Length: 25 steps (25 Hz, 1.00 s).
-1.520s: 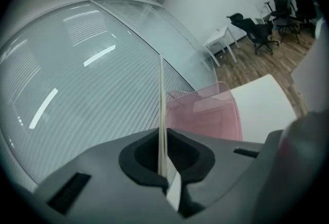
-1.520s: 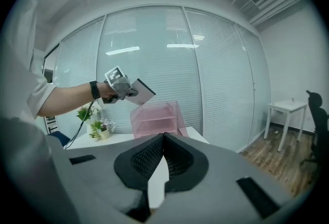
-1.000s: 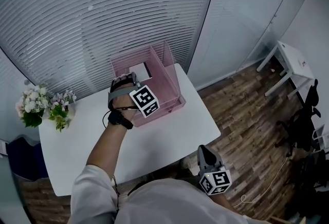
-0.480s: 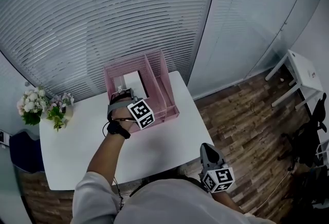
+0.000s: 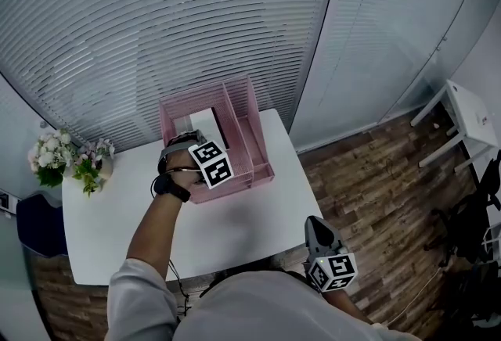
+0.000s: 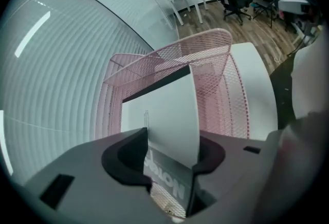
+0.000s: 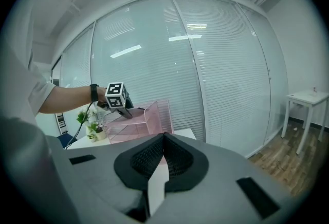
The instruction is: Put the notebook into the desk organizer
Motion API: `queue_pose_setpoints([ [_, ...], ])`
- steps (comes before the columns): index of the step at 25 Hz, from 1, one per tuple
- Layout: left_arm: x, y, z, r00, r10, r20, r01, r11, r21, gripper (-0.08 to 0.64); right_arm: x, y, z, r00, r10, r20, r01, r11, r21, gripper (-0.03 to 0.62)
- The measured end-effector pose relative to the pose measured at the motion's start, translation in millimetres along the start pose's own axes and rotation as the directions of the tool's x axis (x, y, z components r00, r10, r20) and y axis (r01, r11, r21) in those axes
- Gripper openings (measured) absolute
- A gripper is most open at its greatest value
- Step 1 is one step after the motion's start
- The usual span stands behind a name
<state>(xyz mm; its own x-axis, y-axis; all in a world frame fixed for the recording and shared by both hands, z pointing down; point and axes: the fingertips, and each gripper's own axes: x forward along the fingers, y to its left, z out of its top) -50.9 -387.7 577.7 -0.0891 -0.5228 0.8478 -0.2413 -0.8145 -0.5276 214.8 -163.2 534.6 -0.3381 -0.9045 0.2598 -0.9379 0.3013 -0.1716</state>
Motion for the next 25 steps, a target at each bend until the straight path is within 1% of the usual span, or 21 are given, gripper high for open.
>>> queue_pose_setpoints([
  [2, -1.7, -1.7, -0.7, 0.999, -0.038, 0.0, 0.038, 0.999, 0.01, 0.204, 2.0, 0.0, 0.9, 1.0, 0.001, 0.003, -0.001, 1.0, 0.001, 0.012],
  [8, -8.5, -12.6, -2.0, 0.995, -0.101, -0.011, 0.102, 0.993, 0.055, 0.216, 3.1, -2.3, 0.5, 1.0, -0.006, 0.004, 0.006, 1.0, 0.01, 0.012],
  [11, -10.7, -14.5, -1.0, 0.994, -0.109, -0.012, 0.11, 0.991, 0.076, 0.242, 5.8, -0.5, -0.4, 1.0, -0.006, 0.003, 0.006, 1.0, 0.012, 0.012],
  [14, -11.7, -16.1, -2.4, 0.993, -0.121, -0.002, 0.12, 0.989, 0.081, 0.264, 9.0, 3.4, -0.3, 1.0, -0.004, 0.003, 0.004, 1.0, 0.012, 0.012],
  [21, -23.1, -30.2, 1.8, 0.99, -0.138, 0.018, 0.135, 0.985, 0.11, 0.264, 10.5, 2.5, 2.1, 1.0, -0.001, 0.004, 0.001, 1.0, 0.008, 0.012],
  [25, -31.7, -42.7, 4.0, 0.986, -0.164, 0.04, 0.158, 0.98, 0.123, 0.272, 13.6, 7.7, 5.0, 1.0, 0.011, 0.009, -0.011, 1.0, 0.002, 0.012],
])
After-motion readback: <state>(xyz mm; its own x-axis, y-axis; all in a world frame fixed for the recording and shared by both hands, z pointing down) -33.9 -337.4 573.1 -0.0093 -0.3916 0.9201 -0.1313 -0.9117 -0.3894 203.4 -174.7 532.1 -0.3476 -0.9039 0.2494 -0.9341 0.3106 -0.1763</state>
